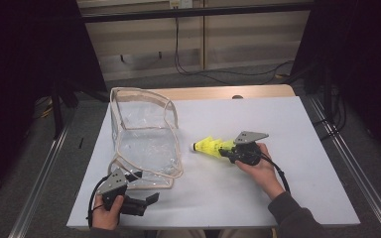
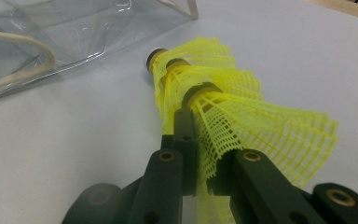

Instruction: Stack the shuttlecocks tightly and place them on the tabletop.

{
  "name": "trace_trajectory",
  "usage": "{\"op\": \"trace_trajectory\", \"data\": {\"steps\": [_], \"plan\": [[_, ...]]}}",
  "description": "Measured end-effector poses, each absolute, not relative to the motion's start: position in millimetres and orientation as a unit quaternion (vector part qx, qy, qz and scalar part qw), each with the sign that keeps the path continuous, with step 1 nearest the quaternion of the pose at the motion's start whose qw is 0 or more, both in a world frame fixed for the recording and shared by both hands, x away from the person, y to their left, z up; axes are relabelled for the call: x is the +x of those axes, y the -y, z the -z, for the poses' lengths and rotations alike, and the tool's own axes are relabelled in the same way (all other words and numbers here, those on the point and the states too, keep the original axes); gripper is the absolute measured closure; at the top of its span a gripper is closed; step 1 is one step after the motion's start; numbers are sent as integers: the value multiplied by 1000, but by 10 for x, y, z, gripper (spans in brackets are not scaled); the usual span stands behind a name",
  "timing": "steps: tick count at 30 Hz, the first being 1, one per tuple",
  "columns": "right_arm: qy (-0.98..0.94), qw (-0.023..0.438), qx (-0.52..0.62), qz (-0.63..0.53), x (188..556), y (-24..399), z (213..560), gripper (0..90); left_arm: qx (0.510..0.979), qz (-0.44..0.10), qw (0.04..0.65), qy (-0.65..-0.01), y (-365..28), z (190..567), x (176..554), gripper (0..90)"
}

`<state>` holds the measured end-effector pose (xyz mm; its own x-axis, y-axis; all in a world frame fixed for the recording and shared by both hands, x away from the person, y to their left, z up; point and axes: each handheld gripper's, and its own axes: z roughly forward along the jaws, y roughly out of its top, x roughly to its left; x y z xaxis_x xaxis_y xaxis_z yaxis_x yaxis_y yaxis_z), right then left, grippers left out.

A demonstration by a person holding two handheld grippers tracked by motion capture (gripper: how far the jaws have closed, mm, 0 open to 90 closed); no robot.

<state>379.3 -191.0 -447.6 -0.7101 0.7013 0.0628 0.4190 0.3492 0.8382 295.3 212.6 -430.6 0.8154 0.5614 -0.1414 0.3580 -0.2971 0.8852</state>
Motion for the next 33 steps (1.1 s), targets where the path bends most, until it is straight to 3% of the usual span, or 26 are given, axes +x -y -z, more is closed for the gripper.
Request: {"op": "trace_trajectory", "data": {"steps": [33], "plan": [[-810, 159, 344, -448, 3834, 1820, 4496, 843, 800, -96, 518, -288, -2130, 4307, 2955, 32]]}}
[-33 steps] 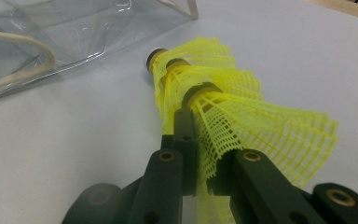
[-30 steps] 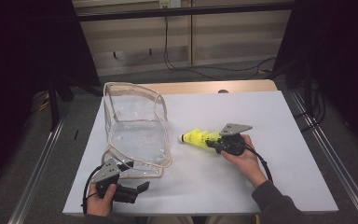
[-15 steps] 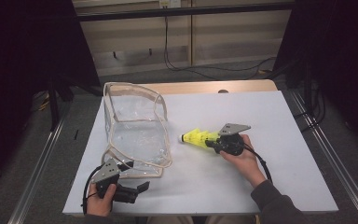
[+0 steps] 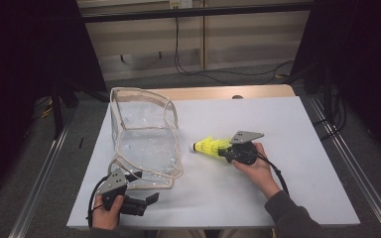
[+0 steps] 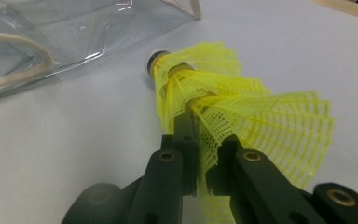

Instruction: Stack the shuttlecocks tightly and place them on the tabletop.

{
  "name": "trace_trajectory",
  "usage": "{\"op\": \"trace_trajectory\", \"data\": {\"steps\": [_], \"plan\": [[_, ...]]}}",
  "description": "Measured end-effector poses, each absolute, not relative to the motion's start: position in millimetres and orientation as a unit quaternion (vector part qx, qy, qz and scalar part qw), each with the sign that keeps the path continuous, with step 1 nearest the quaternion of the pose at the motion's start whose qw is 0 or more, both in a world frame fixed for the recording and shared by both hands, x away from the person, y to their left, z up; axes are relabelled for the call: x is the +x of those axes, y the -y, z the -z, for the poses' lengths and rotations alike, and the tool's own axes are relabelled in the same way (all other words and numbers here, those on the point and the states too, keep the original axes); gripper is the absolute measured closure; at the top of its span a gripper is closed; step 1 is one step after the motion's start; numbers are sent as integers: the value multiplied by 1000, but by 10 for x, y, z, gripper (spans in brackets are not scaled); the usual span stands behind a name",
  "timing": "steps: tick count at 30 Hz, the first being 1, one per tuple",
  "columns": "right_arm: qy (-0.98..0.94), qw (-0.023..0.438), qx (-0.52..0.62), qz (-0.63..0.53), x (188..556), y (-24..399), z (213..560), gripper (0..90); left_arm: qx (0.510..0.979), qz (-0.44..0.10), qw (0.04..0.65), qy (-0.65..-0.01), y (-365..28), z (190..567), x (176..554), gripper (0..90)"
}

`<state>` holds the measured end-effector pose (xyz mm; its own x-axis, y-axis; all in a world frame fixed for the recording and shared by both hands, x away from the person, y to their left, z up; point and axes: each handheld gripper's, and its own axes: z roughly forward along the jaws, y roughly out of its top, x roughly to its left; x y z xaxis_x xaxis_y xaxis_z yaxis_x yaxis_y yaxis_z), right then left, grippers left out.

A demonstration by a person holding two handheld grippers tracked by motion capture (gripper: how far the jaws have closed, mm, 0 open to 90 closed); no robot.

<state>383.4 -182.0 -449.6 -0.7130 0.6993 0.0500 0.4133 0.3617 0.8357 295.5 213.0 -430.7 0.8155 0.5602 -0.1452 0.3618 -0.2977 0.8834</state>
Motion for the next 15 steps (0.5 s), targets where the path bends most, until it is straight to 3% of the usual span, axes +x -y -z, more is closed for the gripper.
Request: {"op": "trace_trajectory", "data": {"steps": [15], "plan": [[-820, 163, 342, -429, 3829, 1792, 4523, 807, 800, -94, 518, -288, -2129, 4309, 2957, 32]]}}
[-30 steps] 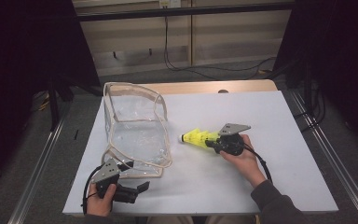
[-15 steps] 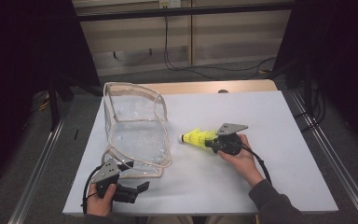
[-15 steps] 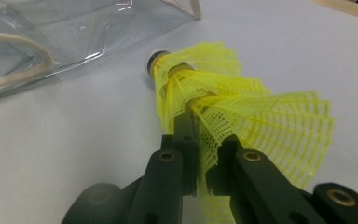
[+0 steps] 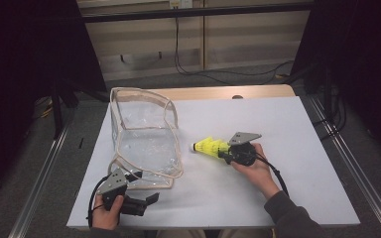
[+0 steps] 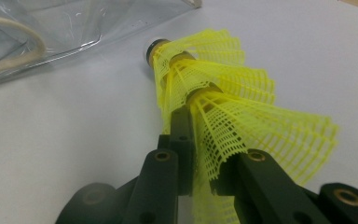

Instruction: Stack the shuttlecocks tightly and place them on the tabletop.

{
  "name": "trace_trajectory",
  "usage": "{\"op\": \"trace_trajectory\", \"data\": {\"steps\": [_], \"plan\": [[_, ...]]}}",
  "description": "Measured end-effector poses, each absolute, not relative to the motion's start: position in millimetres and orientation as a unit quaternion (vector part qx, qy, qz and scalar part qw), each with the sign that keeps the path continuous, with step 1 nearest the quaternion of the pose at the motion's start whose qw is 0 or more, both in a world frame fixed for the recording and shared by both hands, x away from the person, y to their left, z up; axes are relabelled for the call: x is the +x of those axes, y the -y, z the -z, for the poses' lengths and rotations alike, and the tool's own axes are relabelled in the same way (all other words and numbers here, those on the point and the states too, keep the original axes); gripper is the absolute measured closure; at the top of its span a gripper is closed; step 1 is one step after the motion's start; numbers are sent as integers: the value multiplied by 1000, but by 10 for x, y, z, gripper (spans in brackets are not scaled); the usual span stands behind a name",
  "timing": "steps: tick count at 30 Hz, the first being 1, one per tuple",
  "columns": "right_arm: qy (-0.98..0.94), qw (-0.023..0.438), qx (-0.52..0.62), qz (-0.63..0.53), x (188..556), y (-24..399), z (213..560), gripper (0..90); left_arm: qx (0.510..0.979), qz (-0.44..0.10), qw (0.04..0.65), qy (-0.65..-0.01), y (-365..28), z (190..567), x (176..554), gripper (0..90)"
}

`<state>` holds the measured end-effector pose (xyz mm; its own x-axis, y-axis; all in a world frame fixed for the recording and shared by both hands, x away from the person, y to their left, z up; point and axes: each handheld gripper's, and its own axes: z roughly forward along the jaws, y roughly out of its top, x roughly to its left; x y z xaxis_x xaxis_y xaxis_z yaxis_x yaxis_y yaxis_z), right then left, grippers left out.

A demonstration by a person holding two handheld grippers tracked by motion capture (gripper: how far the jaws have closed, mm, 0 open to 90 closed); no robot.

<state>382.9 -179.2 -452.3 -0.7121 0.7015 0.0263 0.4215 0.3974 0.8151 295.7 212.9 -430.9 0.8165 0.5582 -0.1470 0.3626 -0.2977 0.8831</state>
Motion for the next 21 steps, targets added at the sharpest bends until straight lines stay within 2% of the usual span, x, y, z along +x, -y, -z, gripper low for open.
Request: {"op": "trace_trajectory", "data": {"steps": [10, 21], "plan": [[-823, 160, 346, -422, 3810, 1803, 4524, 706, 799, -97, 518, -288, -2137, 4304, 2955, 32], [-819, 156, 355, -422, 3765, 1878, 4515, 640, 798, -97, 520, -288, -2132, 4306, 2952, 32]]}}
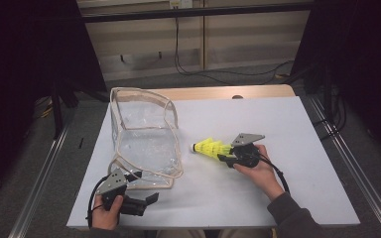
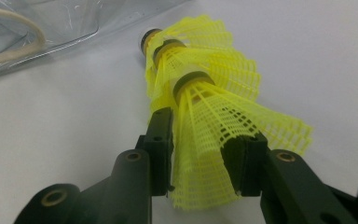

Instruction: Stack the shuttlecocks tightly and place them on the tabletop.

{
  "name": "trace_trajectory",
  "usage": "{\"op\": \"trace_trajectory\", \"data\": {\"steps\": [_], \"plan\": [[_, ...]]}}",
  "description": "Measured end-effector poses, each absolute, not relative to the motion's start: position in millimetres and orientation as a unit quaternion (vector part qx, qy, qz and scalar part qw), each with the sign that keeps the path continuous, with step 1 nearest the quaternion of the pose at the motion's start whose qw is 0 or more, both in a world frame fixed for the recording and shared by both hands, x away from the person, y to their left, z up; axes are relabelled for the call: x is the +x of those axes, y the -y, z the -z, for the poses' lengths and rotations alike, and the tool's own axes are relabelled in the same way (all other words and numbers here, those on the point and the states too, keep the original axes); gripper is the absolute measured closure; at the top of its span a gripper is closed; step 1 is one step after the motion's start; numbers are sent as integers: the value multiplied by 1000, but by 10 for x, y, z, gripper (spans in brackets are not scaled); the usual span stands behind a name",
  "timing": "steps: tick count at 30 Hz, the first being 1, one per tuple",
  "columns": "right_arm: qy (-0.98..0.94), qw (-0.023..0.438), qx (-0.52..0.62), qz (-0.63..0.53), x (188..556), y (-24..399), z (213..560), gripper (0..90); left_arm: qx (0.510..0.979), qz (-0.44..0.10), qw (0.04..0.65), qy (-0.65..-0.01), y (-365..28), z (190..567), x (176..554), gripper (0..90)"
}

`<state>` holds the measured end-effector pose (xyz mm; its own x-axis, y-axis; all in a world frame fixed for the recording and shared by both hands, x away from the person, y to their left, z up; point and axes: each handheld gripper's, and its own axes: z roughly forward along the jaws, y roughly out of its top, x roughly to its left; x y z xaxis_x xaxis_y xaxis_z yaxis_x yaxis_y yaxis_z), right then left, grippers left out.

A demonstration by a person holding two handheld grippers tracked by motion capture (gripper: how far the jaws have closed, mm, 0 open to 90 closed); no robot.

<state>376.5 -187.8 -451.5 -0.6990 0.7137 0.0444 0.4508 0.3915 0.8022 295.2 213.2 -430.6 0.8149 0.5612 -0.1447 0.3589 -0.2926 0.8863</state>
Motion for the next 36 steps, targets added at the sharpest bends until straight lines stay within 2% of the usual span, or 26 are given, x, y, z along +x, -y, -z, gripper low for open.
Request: {"op": "trace_trajectory", "data": {"steps": [4, 19, 23, 30, 36], "plan": [[-819, 158, 357, -420, 3732, 1921, 4505, 607, 799, -96, 519, -287, -2135, 4306, 2957, 31], [-815, 162, 360, -425, 3628, 2041, 4456, 636, 798, -99, 520, -289, -2127, 4303, 2950, 31], [-815, 162, 357, -427, 3591, 2059, 4445, 697, 798, -97, 520, -288, -2126, 4302, 2951, 31], [-817, 156, 348, -432, 3579, 2038, 4448, 863, 799, -98, 518, -288, -2124, 4300, 2949, 31], [-813, 157, 342, -444, 3592, 1994, 4429, 894, 799, -98, 519, -289, -2122, 4302, 2950, 31]]}}
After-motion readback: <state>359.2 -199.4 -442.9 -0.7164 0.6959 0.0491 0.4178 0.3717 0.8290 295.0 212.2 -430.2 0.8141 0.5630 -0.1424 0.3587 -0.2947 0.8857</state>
